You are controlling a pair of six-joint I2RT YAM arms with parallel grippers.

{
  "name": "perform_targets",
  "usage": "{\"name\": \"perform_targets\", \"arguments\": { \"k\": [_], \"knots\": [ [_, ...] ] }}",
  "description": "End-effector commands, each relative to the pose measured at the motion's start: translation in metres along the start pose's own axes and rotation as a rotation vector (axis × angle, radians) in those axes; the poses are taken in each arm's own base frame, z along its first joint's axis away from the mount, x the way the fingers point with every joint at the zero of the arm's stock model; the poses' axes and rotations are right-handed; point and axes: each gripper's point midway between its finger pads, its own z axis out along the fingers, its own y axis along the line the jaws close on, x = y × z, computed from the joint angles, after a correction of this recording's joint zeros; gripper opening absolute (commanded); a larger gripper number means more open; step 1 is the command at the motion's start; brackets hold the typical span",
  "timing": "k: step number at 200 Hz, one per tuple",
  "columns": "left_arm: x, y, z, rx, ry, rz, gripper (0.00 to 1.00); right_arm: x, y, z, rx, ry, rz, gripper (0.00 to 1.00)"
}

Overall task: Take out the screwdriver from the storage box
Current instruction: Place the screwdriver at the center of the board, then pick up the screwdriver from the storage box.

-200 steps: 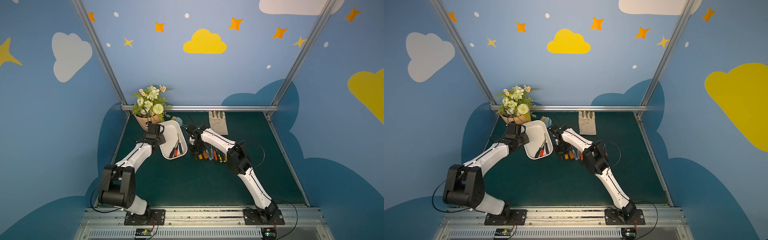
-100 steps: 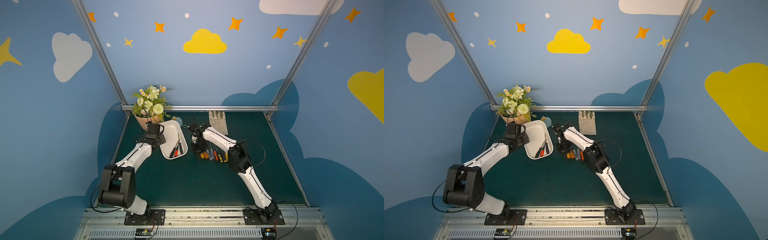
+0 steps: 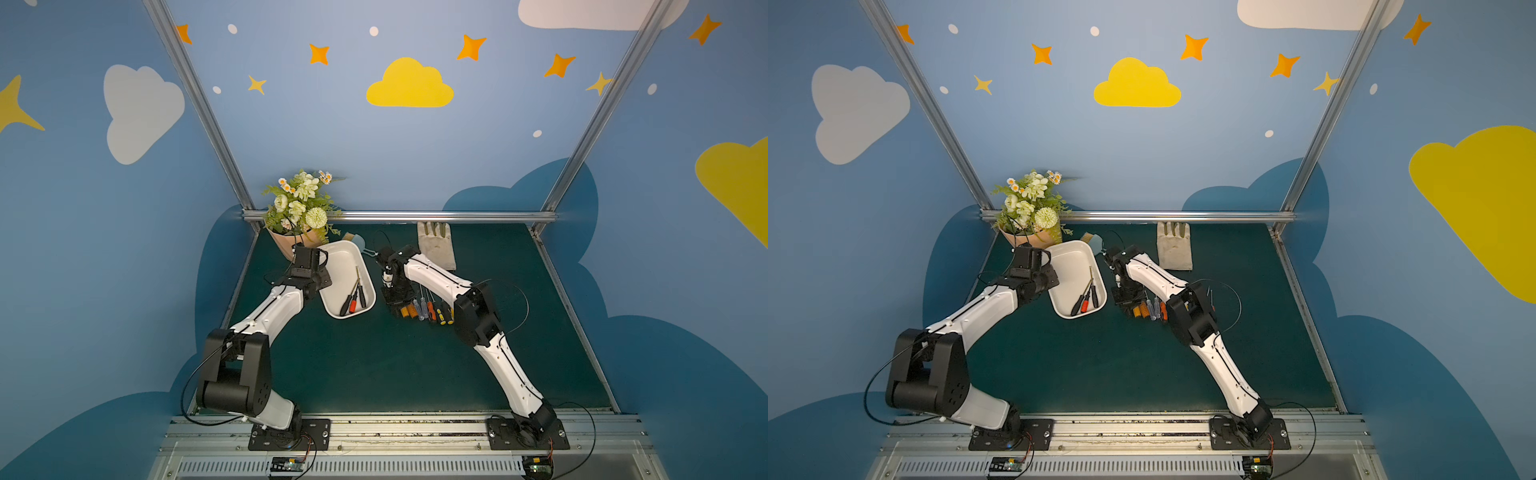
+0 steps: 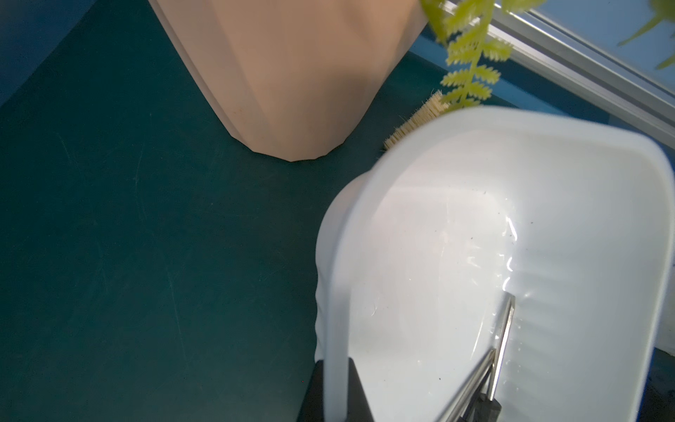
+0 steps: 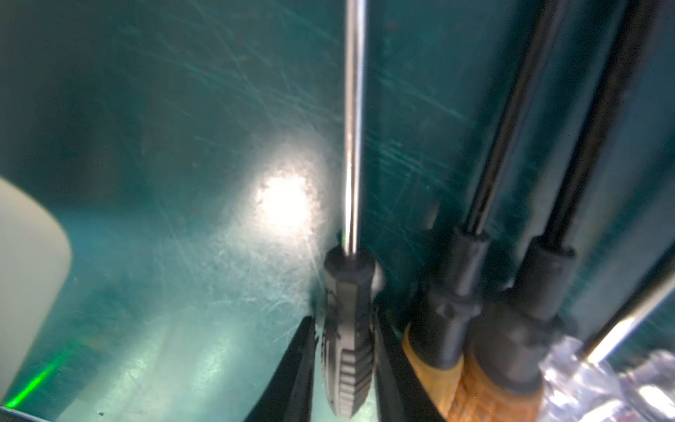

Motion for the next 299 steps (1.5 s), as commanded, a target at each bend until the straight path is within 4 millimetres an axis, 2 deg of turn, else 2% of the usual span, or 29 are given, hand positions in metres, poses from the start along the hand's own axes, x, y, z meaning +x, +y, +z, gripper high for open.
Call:
{"name": "perform_targets", "arguments": {
  "k": [1, 39, 106, 160, 207, 254, 282, 299],
  "knots": [
    [-0.017, -0.008, -0.009, 0.043, -0.051, -0.029, 0.02, 0.005, -0.009, 0.009, 0.046, 0.034, -0.001, 0.30],
    [-0.019, -0.009, -0.010, 0.048, -0.056, -0.025, 0.02, 0.003, -0.005, 0.002, 0.031, -0.003, -0.005, 0.31],
    [-0.020, -0.009, -0.007, 0.049, -0.066, 0.025, 0.02, -0.008, 0.005, -0.033, -0.015, -0.136, -0.027, 0.42],
    [-0.011, -0.010, 0.007, 0.050, -0.036, 0.061, 0.02, -0.018, 0.012, -0.056, -0.059, -0.243, -0.025, 0.43],
    [-0.009, -0.016, 0.007, 0.071, -0.032, 0.072, 0.02, -0.020, 0.013, -0.085, -0.089, -0.377, -0.062, 0.44],
    [-0.012, -0.020, 0.004, 0.092, -0.039, 0.068, 0.02, -0.023, 0.031, -0.126, -0.162, -0.505, -0.137, 0.44],
    [-0.010, -0.022, 0.004, 0.099, -0.034, 0.070, 0.02, -0.021, 0.046, -0.139, -0.198, -0.532, -0.194, 0.44],
    [-0.009, -0.022, 0.005, 0.101, -0.029, 0.069, 0.02, -0.019, 0.055, -0.139, -0.206, -0.549, -0.230, 0.44]
  ]
}}
